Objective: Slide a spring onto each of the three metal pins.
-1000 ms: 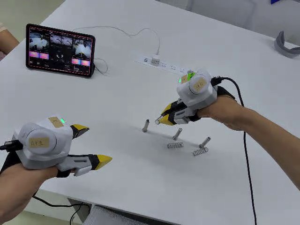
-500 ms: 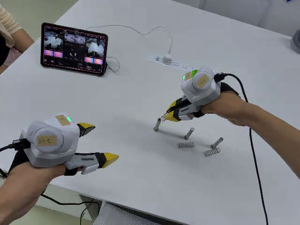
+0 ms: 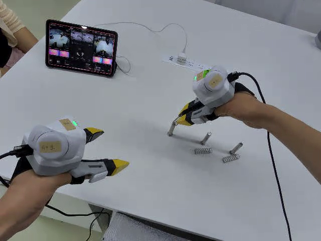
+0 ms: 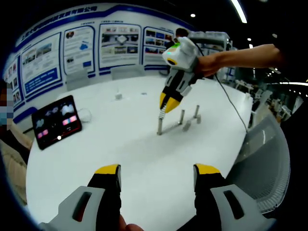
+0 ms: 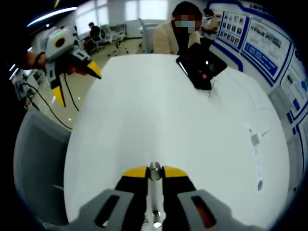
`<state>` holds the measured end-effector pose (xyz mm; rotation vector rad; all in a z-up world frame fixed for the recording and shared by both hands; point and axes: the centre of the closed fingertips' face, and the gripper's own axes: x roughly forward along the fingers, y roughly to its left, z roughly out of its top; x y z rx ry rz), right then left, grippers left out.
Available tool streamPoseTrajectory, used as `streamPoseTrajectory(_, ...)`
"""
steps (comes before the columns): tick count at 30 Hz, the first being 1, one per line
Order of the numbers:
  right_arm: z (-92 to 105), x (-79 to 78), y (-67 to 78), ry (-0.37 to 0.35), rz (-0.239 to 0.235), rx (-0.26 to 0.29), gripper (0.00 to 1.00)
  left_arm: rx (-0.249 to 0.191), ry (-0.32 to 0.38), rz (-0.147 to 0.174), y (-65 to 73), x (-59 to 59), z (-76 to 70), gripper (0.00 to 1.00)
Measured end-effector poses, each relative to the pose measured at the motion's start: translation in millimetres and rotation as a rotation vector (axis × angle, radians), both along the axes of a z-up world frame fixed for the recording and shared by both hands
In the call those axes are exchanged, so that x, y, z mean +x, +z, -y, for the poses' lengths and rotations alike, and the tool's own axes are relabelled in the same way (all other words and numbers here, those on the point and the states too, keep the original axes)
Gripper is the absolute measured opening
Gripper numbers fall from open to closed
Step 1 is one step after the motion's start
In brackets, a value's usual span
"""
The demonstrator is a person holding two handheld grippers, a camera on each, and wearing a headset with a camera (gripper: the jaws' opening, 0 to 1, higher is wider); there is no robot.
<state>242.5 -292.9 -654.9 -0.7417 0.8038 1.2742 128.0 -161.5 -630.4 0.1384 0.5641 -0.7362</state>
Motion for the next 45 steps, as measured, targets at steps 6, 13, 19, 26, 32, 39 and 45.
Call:
streamPoseTrajectory(6,-1.5,-0.7,-2.3,0.007,0.000,-0.008,0.12,-0.002,-0.004,0.002,-0.5,2.1,-0.3,0.62)
streamPoseTrajectory(13,-2.5,-0.2,-10.0,0.019,-0.006,-0.026,0.12,-0.005,-0.009,0.004,0.1,0.9,2.6,0.62)
streamPoseTrajectory(19,-4.9,1.2,-13.9,0.017,-0.015,-0.025,0.12,-0.004,-0.013,0.002,0.5,-0.2,4.7,0.62)
streamPoseTrajectory(26,-8.5,-0.8,-19.5,0.032,-0.012,-0.039,0.12,-0.003,-0.016,0.004,2.4,1.5,5.8,0.62)
streamPoseTrajectory(32,-11.2,-1.1,-27.8,0.051,-0.001,-0.060,0.13,0.000,-0.019,0.006,2.3,4.4,6.2,0.62)
streamPoseTrajectory(39,-12.7,0.9,-43.5,0.072,0.002,-0.085,0.13,0.001,-0.023,0.000,-0.6,5.5,4.6,0.62)
streamPoseTrajectory(45,-10.6,3.2,-51.8,0.074,-0.008,-0.094,0.13,0.005,-0.020,-0.001,-0.9,4.7,2.6,0.62)
